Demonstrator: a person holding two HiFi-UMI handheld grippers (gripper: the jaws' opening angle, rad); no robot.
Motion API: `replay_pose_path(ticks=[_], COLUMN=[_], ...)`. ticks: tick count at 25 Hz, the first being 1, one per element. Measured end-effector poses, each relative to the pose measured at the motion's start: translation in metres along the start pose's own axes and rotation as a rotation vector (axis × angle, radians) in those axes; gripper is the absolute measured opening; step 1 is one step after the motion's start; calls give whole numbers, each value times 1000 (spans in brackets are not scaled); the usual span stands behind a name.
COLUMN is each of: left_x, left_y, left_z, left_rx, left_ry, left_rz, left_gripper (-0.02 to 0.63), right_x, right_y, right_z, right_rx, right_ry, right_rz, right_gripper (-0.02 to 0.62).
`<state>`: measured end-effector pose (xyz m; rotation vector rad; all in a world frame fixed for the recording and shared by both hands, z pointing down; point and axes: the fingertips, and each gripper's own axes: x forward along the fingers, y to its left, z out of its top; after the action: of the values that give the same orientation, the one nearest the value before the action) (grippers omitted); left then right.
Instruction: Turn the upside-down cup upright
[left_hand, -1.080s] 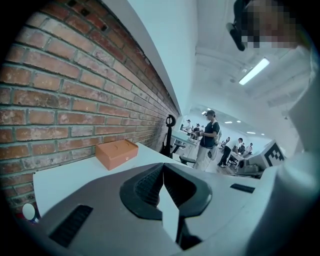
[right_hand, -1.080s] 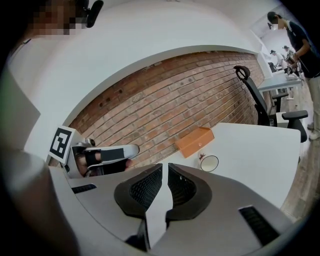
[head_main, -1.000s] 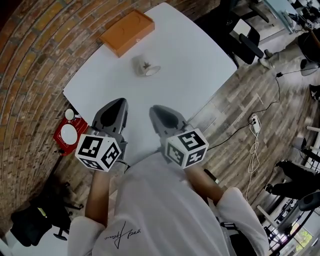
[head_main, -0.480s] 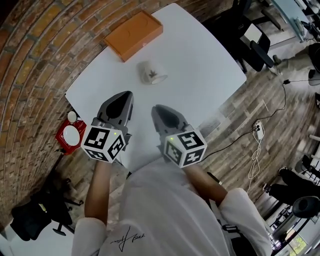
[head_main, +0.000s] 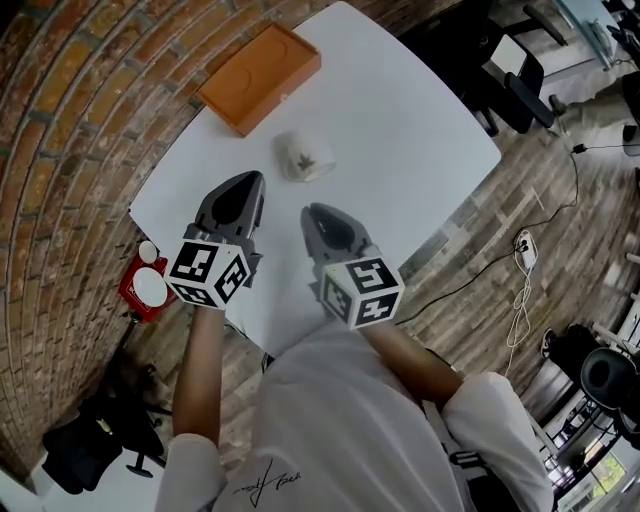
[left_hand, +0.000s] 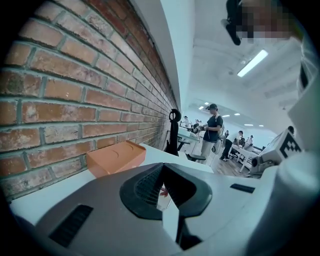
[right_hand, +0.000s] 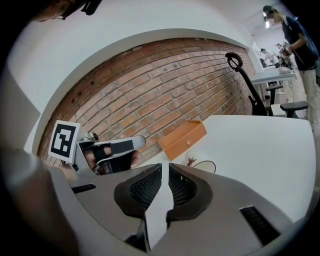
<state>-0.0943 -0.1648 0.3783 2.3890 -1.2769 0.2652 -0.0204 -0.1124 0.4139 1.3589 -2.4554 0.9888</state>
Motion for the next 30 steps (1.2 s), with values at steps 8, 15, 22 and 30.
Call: replay_pose_path(ticks=[8,15,22,30], left_x=[39,66,86,102], left_y=[15,26,37,50], left_z=[-17,-31,-40,-56], left_rx=[-1,-3,-4,-13], left_ry=[63,114,143,161], left_rz=[-31,-50,-68,-61], left_gripper=[9,9,9,9], right_x=[22,37,48,60], right_y=[-22,-33,-45,-52], right_z=[-8,-14,-18,-25], right_rx=[69,137,213,255], right_ry=[7,12,12,33], right_rz=[-66,-86,-107,-119], right_gripper=[23,23,23,23])
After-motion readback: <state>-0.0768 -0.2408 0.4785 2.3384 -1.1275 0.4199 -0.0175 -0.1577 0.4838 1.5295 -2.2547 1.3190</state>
